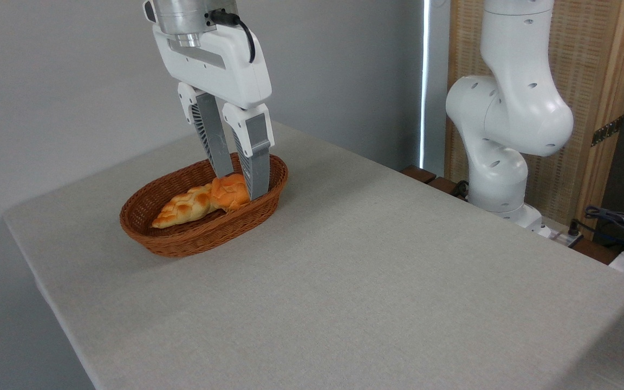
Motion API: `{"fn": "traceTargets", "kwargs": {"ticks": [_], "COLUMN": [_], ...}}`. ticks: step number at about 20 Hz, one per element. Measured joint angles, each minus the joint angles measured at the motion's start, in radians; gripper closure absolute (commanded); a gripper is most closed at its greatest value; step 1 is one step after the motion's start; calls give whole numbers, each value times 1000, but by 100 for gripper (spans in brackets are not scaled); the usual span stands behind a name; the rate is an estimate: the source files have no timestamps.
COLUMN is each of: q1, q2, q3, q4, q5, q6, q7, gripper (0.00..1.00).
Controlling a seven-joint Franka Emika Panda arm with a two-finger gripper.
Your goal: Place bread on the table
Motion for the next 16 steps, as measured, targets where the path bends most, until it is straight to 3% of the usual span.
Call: {"fn": "traceTargets", "kwargs": {"ticks": [16], "q1": [1], "q2": [-1], "q3": [10], "q4": [1], "q5": [-5], "q6": [0], "q7": [0], "gripper": [0]}}
